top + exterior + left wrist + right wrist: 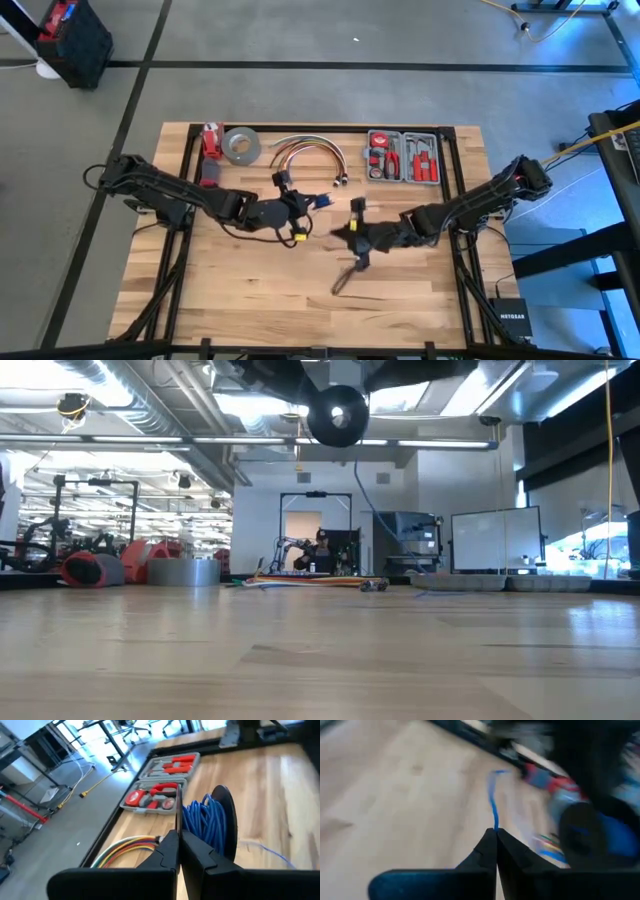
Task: Coil cords
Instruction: Uncoil the blue wire from the black spool
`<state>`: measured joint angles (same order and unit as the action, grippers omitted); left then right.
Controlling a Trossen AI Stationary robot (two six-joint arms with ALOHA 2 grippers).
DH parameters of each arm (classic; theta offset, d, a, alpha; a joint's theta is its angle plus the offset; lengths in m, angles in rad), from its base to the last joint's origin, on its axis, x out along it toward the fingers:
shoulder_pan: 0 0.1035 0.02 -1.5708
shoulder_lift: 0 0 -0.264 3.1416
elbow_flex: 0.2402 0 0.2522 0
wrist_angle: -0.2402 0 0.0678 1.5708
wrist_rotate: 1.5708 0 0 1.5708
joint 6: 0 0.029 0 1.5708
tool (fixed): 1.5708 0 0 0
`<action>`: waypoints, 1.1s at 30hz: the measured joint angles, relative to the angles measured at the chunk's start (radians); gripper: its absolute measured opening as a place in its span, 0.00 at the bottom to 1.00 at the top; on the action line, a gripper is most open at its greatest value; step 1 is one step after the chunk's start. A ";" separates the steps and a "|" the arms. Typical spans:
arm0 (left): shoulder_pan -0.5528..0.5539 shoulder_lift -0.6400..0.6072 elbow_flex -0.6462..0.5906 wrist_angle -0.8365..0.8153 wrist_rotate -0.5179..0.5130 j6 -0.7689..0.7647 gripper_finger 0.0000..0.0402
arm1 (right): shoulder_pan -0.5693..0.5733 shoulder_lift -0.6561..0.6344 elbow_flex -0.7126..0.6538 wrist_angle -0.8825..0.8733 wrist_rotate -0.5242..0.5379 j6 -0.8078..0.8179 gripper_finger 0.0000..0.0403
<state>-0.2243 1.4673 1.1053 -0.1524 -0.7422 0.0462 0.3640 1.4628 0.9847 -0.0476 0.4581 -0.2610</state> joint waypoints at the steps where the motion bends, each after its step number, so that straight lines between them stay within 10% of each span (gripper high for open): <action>1: 0.004 0.000 0.000 0.013 -0.001 -0.005 0.00 | 0.000 0.003 0.001 0.000 -0.035 -0.003 0.01; 8: -0.032 -0.004 0.000 0.045 0.000 0.046 0.00 | -0.071 0.034 -0.001 -0.294 0.099 0.095 0.01; 14: -0.058 -0.007 0.000 0.011 0.000 0.052 0.00 | -0.130 0.011 -0.001 -0.588 0.618 0.312 0.01; 24: 0.028 -0.007 0.001 -0.247 0.000 -0.174 0.00 | 0.159 -0.168 -0.001 -0.433 1.049 0.303 0.01; 29: 0.089 -0.007 0.001 -0.311 -0.016 -0.265 0.00 | 0.260 -0.179 -0.001 -0.280 0.961 0.110 0.00; 33: 0.113 -0.007 0.001 -0.300 -0.163 -0.309 0.00 | 0.262 -0.179 0.000 -0.234 0.498 -0.003 0.00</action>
<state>-0.1116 1.4605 1.1061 -0.4523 -0.9048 -0.2632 0.6259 1.2842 0.9844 -0.2817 0.9558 -0.2640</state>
